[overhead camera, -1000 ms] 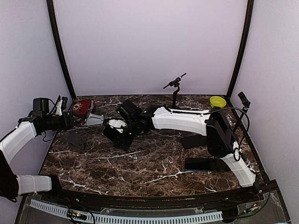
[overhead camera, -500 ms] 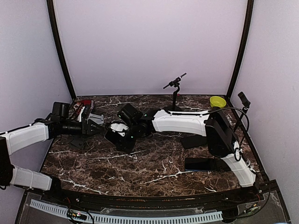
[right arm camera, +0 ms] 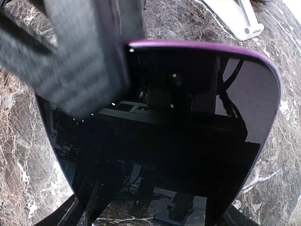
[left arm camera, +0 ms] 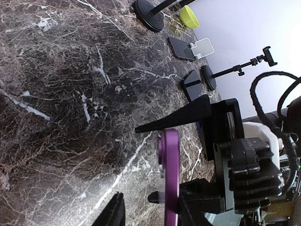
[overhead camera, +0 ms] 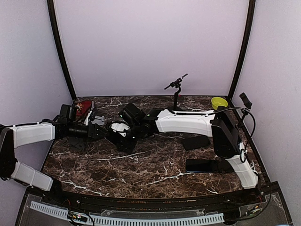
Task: Remove the phone from the phone stand
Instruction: Pass from the right arm to the left
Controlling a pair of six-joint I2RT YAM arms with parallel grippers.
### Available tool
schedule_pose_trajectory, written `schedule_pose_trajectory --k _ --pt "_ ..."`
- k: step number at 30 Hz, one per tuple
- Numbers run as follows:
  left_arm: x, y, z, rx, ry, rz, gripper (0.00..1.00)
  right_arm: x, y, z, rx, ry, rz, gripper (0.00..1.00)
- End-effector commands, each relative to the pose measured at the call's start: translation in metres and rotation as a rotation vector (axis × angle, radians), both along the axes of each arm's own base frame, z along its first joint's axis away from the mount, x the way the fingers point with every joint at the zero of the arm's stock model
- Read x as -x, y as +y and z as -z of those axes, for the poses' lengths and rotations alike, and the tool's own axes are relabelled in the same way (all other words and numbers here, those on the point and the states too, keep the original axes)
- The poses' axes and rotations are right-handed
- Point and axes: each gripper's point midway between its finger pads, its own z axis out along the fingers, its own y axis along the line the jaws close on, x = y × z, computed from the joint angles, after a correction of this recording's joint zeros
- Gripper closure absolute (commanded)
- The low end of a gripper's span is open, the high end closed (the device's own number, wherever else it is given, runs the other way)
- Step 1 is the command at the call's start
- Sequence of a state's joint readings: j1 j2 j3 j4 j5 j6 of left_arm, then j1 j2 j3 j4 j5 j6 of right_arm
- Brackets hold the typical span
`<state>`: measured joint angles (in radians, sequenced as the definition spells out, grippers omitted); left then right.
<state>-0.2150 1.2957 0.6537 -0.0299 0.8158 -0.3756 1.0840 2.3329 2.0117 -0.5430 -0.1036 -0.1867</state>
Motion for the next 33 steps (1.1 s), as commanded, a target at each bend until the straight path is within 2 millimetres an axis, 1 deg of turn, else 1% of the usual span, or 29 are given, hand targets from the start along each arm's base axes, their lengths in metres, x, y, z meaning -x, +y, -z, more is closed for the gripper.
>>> schedule_pose_trajectory --k 1,4,6,8,11,12,13,14,17,19,20,22,24,29,33 --pt "-0.005 -0.009 -0.002 0.002 -0.003 0.022 0.64 0.002 0.018 -0.058 -0.140 -0.077 -0.030 0.48" --pt "-0.006 -0.013 0.000 0.006 0.013 0.028 0.70 0.002 0.019 -0.059 -0.140 -0.083 -0.029 0.48" --pt "-0.005 -0.015 -0.001 0.024 0.017 0.029 0.76 0.002 0.019 -0.059 -0.137 -0.088 -0.026 0.48" --pt "-0.004 -0.016 -0.001 0.042 0.026 0.028 0.87 0.002 0.018 -0.059 -0.135 -0.093 -0.023 0.48" --pt "-0.001 -0.017 -0.001 0.061 0.034 0.024 0.95 0.001 0.017 -0.061 -0.145 -0.099 -0.020 0.47" --pt "-0.001 -0.017 0.000 0.065 0.037 0.022 0.99 0.002 0.017 -0.061 -0.147 -0.100 -0.020 0.47" --pt "-0.001 -0.017 -0.001 0.071 0.038 0.020 1.00 0.002 0.016 -0.060 -0.147 -0.099 -0.021 0.46" --pt "-0.001 -0.017 -0.001 0.081 0.045 0.017 1.00 0.002 0.016 -0.060 -0.147 -0.099 -0.019 0.45" --pt "0.001 -0.017 -0.002 0.093 0.051 0.008 1.00 0.003 0.014 -0.058 -0.145 -0.096 -0.019 0.34" --pt "0.000 -0.014 0.000 0.078 0.049 -0.016 1.00 0.004 0.011 -0.057 -0.144 -0.095 -0.014 0.22" --pt "0.000 -0.012 0.002 0.069 0.047 -0.026 1.00 0.005 0.010 -0.054 -0.142 -0.093 -0.015 0.18" --pt "-0.001 -0.007 0.006 0.053 0.056 -0.051 1.00 0.007 0.008 -0.055 -0.149 -0.093 -0.015 0.12" --pt "-0.001 -0.001 0.012 0.040 0.074 -0.077 1.00 0.008 0.006 -0.056 -0.156 -0.095 -0.016 0.02" --pt "-0.004 0.016 0.021 0.023 0.102 -0.144 1.00 0.014 0.000 -0.057 -0.164 -0.091 -0.029 0.01" --pt "-0.005 0.037 0.027 0.007 0.121 -0.214 1.00 0.015 -0.007 -0.057 -0.169 -0.092 -0.021 0.01"
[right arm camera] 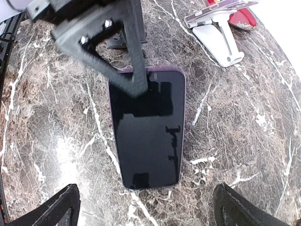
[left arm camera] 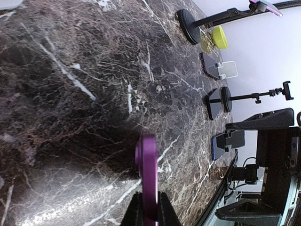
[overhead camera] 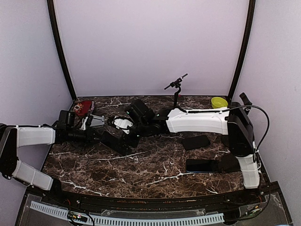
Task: Remove the phone from the phone stand
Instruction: Pass from the right arm to the left, then place the phone at the center of the board.
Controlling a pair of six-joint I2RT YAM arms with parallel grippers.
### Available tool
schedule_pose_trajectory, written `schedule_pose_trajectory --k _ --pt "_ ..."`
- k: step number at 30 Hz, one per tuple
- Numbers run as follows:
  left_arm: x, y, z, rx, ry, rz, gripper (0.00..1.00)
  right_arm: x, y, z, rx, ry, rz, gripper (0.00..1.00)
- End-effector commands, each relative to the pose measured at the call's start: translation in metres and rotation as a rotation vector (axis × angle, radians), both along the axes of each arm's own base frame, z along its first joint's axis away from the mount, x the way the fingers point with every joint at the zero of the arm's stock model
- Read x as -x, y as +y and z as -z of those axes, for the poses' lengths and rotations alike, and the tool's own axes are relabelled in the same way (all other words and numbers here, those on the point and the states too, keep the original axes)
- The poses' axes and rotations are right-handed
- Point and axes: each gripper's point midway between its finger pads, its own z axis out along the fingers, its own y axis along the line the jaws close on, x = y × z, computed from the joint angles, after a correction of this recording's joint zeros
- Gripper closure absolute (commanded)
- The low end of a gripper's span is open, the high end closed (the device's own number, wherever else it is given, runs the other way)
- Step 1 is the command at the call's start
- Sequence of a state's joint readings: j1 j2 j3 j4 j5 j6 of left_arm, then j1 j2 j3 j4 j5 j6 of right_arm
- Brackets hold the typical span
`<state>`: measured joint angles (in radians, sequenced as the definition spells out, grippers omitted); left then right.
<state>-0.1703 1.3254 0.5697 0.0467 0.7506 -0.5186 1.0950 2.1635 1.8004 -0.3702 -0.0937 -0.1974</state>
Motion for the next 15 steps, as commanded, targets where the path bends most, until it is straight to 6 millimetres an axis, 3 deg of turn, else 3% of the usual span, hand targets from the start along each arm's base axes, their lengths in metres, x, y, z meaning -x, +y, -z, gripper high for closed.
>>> schedule_pose_trajectory --k 1,6,15 --pt "0.002 0.019 -0.006 -0.002 -0.010 -0.061 1.00 0.005 0.000 -0.018 -0.059 -0.017 -0.008 0.01" --pt "0.006 0.036 0.009 -0.066 0.043 -0.105 0.99 0.008 -0.003 -0.016 -0.057 -0.002 -0.018 0.01" --pt "0.009 0.060 0.030 -0.240 0.110 -0.159 0.77 0.010 -0.006 -0.016 -0.060 0.002 -0.014 0.01"
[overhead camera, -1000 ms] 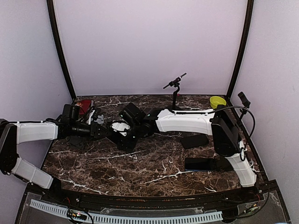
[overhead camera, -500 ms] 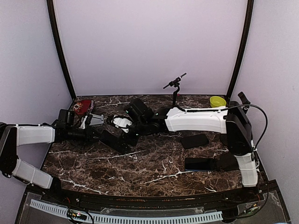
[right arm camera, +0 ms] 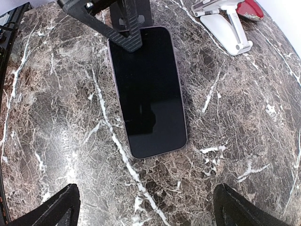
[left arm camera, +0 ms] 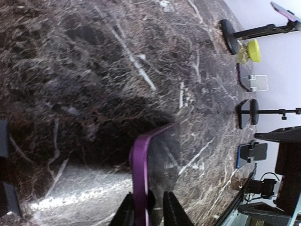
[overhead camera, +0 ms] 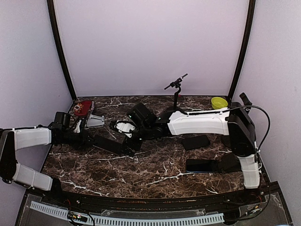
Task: Remove the phone from the phone stand
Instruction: Place the phone at the center of the board.
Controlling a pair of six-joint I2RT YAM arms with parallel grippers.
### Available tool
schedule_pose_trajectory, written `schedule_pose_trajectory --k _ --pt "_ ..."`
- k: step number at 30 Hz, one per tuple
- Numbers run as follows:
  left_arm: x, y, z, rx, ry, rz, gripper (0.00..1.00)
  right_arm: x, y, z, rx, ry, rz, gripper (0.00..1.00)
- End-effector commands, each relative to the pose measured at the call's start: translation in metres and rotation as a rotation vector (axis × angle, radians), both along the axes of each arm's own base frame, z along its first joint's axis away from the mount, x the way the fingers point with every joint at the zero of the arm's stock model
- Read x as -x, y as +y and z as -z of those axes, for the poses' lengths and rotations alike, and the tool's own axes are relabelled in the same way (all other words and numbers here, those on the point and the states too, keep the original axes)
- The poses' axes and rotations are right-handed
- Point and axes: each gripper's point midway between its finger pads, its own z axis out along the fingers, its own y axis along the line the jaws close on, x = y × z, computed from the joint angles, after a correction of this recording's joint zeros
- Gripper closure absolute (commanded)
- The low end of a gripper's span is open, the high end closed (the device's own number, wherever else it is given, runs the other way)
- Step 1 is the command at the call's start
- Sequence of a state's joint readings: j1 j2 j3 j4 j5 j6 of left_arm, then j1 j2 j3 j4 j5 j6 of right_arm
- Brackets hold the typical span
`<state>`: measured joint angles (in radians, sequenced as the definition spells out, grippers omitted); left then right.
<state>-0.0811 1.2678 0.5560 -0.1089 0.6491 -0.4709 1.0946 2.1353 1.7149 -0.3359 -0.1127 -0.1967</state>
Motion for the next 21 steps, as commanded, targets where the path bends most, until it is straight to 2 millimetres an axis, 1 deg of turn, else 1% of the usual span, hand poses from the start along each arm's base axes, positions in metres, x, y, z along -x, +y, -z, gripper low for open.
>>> schedule_pose_trajectory --k 1,6,8,13,15,17,19,21 --pt "0.004 0.022 0.014 -0.154 0.056 -0.034 0.76 0.001 0.004 -0.030 -0.075 -0.024 0.001 0.01" --pt "0.006 0.027 0.020 -0.196 0.081 -0.032 0.70 0.001 0.003 -0.029 -0.078 -0.021 0.001 0.01" --pt "0.005 0.028 0.020 -0.201 0.079 -0.035 0.64 0.001 0.003 -0.030 -0.082 -0.017 0.001 0.01" --pt "0.001 0.030 0.018 -0.221 0.067 -0.033 0.45 0.001 0.003 -0.030 -0.085 -0.015 0.002 0.01" --pt "0.000 0.029 0.014 -0.215 0.055 -0.029 0.36 0.000 0.002 -0.031 -0.088 -0.014 0.002 0.01" --pt "-0.002 0.026 0.006 -0.198 0.029 -0.016 0.23 -0.001 0.001 -0.032 -0.097 -0.007 0.006 0.01" --pt "-0.004 0.025 -0.004 -0.202 -0.001 -0.007 0.17 -0.001 0.000 -0.034 -0.110 0.001 0.008 0.01" --pt "-0.005 0.023 -0.015 -0.205 -0.025 0.004 0.15 -0.003 -0.001 -0.037 -0.124 0.008 0.011 0.01"
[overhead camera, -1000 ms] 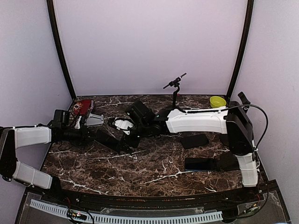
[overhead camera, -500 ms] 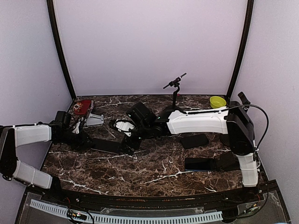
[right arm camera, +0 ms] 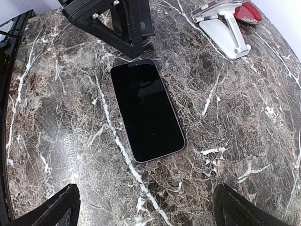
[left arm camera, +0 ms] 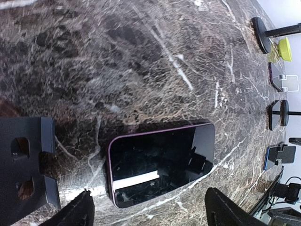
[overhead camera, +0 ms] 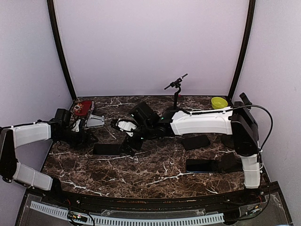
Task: Remove the phone from the phone stand
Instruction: Place the phone at the center of the board.
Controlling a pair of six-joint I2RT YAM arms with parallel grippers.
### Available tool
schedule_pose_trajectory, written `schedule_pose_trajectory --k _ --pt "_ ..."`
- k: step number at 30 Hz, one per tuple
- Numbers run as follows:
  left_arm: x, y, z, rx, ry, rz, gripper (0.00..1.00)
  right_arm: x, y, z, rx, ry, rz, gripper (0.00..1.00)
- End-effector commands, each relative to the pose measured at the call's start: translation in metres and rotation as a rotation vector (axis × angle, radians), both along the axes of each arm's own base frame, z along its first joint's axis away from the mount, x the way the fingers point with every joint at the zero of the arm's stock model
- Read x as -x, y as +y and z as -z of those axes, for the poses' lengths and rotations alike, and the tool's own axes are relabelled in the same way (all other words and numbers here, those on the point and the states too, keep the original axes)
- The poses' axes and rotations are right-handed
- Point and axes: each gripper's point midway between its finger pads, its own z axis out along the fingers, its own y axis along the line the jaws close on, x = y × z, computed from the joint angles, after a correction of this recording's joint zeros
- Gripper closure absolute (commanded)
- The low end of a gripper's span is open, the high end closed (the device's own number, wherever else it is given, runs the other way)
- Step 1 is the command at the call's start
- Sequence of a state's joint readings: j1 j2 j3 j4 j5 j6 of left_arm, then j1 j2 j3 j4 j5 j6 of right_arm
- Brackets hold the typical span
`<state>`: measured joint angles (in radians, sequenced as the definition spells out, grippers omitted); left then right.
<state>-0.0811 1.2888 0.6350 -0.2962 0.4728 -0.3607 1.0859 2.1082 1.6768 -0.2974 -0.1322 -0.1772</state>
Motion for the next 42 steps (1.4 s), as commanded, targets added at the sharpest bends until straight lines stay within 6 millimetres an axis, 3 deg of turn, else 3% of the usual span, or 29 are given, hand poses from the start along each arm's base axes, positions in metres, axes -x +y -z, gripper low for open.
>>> schedule_pose_trajectory --k 1,7,12,16,19,25,29,35,42 --pt "-0.009 -0.003 -0.036 -0.002 -0.097 0.036 0.15 -0.002 0.001 -0.032 -0.095 -0.003 0.003 0.01" --pt "-0.027 0.003 -0.070 -0.051 -0.191 0.041 0.10 -0.006 -0.003 -0.038 -0.122 0.008 0.009 0.01" --pt "-0.060 0.012 -0.096 -0.071 -0.253 0.035 0.07 -0.007 -0.008 -0.042 -0.134 0.011 0.018 0.01" --pt "-0.084 0.024 -0.111 -0.061 -0.293 -0.004 0.06 -0.007 -0.014 -0.041 -0.134 0.013 0.026 0.01" --pt "-0.102 0.045 -0.117 -0.052 -0.307 -0.088 0.07 -0.007 -0.018 -0.041 -0.138 0.015 0.033 0.01" --pt "-0.130 0.096 -0.106 -0.084 -0.291 -0.284 0.18 -0.007 -0.022 -0.040 -0.143 0.019 0.037 0.01" --pt "-0.144 0.120 -0.085 -0.091 -0.246 -0.349 0.37 -0.007 -0.025 -0.039 -0.146 0.023 0.040 0.01" --pt "-0.162 0.135 -0.046 -0.119 -0.173 -0.366 0.53 -0.008 -0.029 -0.037 -0.145 0.028 0.045 0.01" --pt "-0.196 0.149 -0.032 -0.153 -0.149 -0.370 0.67 -0.007 -0.033 -0.034 -0.139 0.035 0.050 0.01"
